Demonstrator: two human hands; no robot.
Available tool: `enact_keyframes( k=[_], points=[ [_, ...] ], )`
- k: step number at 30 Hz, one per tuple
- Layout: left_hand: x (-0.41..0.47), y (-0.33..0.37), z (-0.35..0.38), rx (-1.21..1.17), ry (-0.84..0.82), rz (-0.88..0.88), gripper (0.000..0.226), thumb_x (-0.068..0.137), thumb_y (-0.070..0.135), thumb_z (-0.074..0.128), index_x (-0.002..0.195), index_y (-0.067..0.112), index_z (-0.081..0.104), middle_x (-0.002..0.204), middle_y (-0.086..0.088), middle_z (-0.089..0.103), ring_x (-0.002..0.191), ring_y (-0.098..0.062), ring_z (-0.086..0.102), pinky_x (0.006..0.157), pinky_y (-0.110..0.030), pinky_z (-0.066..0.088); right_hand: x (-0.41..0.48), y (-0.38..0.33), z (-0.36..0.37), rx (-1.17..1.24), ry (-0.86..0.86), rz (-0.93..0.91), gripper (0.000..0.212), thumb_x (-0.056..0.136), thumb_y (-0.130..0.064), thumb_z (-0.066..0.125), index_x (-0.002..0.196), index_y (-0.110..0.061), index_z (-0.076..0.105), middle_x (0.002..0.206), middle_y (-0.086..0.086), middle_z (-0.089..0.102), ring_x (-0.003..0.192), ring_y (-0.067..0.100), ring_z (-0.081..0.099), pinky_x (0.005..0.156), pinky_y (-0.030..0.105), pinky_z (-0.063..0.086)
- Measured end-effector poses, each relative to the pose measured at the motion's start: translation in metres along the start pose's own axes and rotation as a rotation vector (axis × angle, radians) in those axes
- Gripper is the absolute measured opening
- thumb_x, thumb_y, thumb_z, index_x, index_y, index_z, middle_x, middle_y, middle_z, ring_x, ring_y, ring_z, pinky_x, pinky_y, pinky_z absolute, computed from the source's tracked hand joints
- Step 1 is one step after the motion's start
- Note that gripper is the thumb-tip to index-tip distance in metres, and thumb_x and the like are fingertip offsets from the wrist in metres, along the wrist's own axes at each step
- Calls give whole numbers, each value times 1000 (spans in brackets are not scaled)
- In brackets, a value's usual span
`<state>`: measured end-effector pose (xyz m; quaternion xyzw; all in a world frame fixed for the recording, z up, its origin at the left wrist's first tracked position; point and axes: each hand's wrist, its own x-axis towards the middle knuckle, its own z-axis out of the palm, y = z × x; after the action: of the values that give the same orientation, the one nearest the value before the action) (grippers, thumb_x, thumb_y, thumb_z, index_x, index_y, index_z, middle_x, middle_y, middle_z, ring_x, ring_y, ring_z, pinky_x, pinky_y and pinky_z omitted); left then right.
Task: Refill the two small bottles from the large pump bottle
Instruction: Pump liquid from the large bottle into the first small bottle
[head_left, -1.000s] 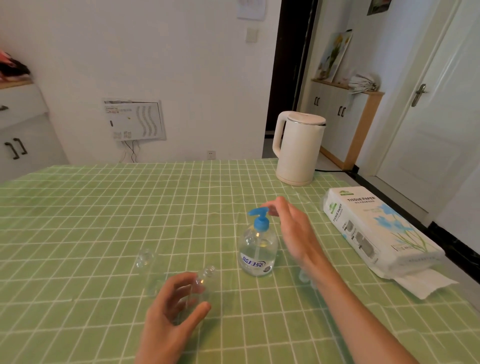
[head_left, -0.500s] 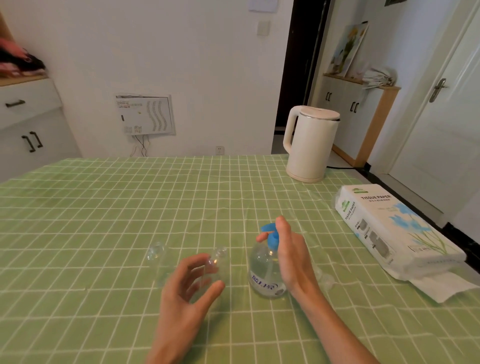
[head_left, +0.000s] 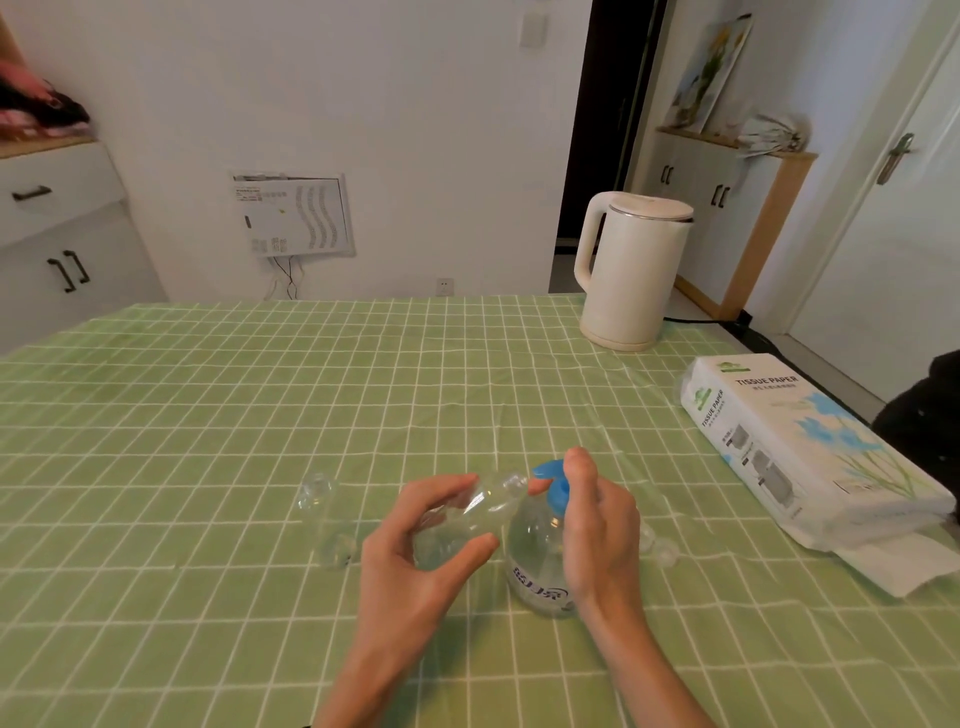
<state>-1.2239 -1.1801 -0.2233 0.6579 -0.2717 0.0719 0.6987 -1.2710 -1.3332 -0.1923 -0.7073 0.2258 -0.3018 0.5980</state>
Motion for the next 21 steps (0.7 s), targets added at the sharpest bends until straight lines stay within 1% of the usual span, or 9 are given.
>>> enact_keyframes(
  k=[2,5,7,10,12,14,16,19,21],
  points=[
    [4,2,3,-32,-10,-8,46,74,32,86,118,37,75,119,-1,76,112,-22,71,97,-35,55,1,0,-1,4,-17,8,66,83,-78,34,70,-30,78,52,10,50,49,11,42,59,36,40],
    [9,4,7,-110,-35,-36,48,71,27,88,117,32,77,119,-4,76,112,-19,72,93,-23,55,5,0,-4,-13,-81,5,71,84,-78,36,69,-23,78,65,26,60,57,29,53,64,45,47],
    [11,2,8,-139,-44,-68,48,67,28,90,114,34,78,119,-1,78,111,-17,73,91,-22,56,9,1,-8,-21,-137,6,70,85,-77,37,67,-22,76,74,28,66,66,38,59,75,54,53],
    [12,-2,7,-152,-25,-94,46,63,30,92,106,36,77,116,0,79,112,-20,75,94,-34,57,15,4,-11,-25,-195,6,66,87,-76,37,62,-27,73,59,4,64,62,24,57,77,50,53],
    [12,-4,6,-181,-9,-93,45,63,28,92,105,34,78,115,-2,80,110,-22,75,94,-38,56,17,6,-12,-29,-215,14,67,87,-77,35,63,-28,74,63,-5,69,65,19,62,80,50,53],
    [13,-5,5,-217,-6,-110,44,63,27,92,105,33,79,115,-3,80,111,-22,75,90,-32,59,17,6,-10,-35,-204,6,65,88,-76,33,61,-33,74,63,-8,70,64,14,62,76,47,51],
    [12,-6,5,-255,-13,-142,43,64,26,92,105,31,79,116,-3,80,114,-20,75,87,-26,60,15,4,-8,-28,-176,-20,60,90,-71,32,54,-40,68,55,-11,58,56,8,50,68,39,46],
    [13,-7,6,-300,-29,-155,44,65,25,91,107,28,80,117,-6,80,115,-20,74,86,-22,60,14,2,-8,-30,-159,-57,58,92,-67,31,49,-43,62,52,-10,45,52,8,41,63,35,40],
    [13,-6,6,-312,-27,-149,43,65,23,90,107,27,81,117,-7,80,115,-19,74,85,-20,60,14,3,-8,-8,-171,-67,59,92,-67,32,48,-42,62,53,-4,44,54,13,41,63,38,40]
  ],
)
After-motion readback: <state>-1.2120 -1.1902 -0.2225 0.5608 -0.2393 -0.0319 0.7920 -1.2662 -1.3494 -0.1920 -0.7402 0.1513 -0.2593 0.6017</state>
